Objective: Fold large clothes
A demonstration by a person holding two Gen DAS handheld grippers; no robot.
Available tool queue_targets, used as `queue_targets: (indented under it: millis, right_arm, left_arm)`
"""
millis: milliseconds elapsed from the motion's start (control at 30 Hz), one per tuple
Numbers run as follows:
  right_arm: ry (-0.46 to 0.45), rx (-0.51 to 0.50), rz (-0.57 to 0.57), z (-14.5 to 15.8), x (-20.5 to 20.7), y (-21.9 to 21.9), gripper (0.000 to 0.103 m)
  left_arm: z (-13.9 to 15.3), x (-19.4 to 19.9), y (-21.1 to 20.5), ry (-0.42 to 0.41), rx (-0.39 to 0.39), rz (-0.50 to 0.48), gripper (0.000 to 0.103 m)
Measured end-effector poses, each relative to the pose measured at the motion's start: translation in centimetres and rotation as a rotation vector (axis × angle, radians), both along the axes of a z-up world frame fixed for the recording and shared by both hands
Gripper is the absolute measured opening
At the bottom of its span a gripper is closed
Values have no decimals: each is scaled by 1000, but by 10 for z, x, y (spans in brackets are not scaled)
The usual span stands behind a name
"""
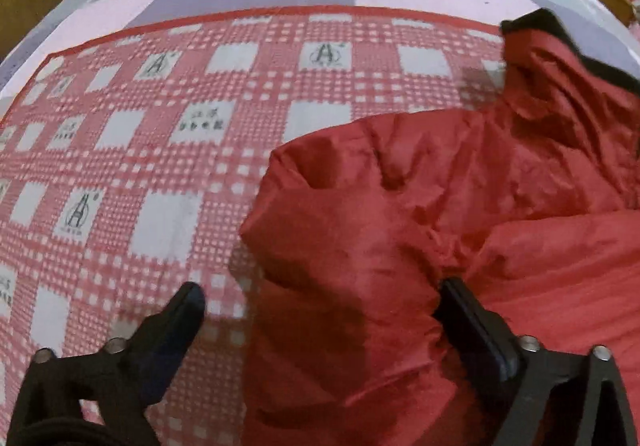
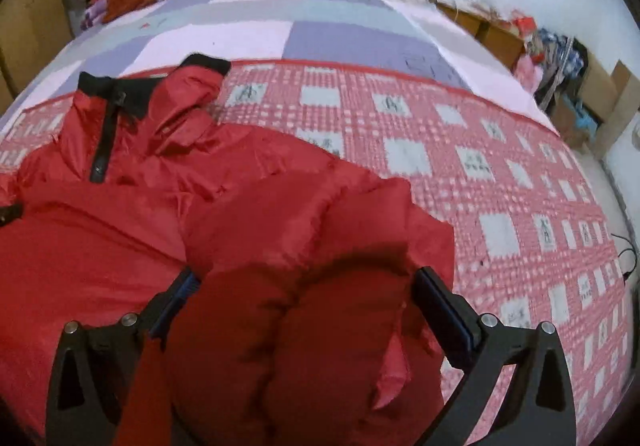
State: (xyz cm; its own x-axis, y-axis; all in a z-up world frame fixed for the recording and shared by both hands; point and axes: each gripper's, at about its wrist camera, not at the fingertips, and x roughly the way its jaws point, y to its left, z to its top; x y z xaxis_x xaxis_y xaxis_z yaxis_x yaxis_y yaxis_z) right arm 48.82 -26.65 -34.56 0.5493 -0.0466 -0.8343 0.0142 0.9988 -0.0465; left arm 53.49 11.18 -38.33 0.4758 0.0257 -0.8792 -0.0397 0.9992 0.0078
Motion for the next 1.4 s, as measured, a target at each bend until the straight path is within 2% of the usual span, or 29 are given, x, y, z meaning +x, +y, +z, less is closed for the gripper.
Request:
queue_targets:
  millis: [67, 133, 233, 333, 367, 400, 433, 467, 500, 533, 600, 733, 800, 900, 1000, 1100, 1200, 1300, 1367, 1400]
  right_arm:
    - [7, 94, -28, -6, 1, -9, 103]
    - [16, 142, -22, -8, 2, -14, 103]
    - [20, 162, -8, 12, -6, -15, 103]
    - [-131, 155, 2, 49, -46, -26, 103]
    - [-161, 123, -1, 56, -59, -28, 103]
    - [-164, 70, -12, 58, -69, -30, 103]
    - [-144, 18, -26, 50, -76, -32, 103]
    - [-106, 9, -28, 36, -79, -38, 103]
    - [-66, 32, -35, 23, -79, -44, 103]
    - [-39, 103, -51, 9, -80, -54, 103]
    - [-46, 213, -90, -2, -78, -67, 103]
    - [-37, 262, -95, -7, -71, -69, 103]
    - [-41, 233, -89, 5, -71, -66, 103]
    - [-116, 94, -50, 37, -91, -55, 103]
    - [-200, 7, 37, 58, -128, -29, 103]
    - [-188, 68, 103, 58, -149, 4, 103]
    - [-136, 100, 203, 46, -150, 44, 103]
    - [-23, 20, 268, 20, -148, 60, 103]
    - [25, -78, 274, -1, -156, 43, 103]
    - [31, -90, 264, -6, -162, 28, 103]
  left_arm:
    - [-4, 4, 8, 27, -43, 21, 103]
    - [-1, 6, 13, 29, -50, 14, 103]
    - [19, -6, 16, -23, -47, 1, 93]
    - [44, -42, 22, -138, -66, -16, 93]
    - [50, -55, 23, -178, -60, -31, 93]
    - [49, -65, 23, -194, -23, -45, 93]
    - [45, -69, 20, -190, 4, -58, 93]
    - [34, -72, 19, -179, 22, -86, 97]
    - [24, -70, 20, -155, 21, -95, 99]
    - [14, -63, 24, -123, -4, -74, 102]
    - [10, -51, 27, -100, -28, -27, 103]
    - [23, -58, 14, -111, 47, -37, 101]
    - [44, -72, 11, -143, 79, -37, 96]
    - [70, -106, -1, -236, 156, -72, 95]
    - [84, -144, -22, -264, 143, -92, 95]
    - [79, -178, -60, -243, 113, -142, 95]
    - [64, -192, -81, -166, 84, -140, 95]
    - [41, -206, -72, -58, 113, -81, 95]
    - [28, -222, -49, -8, 140, -19, 95]
    - [23, -233, -31, 15, 137, 26, 95]
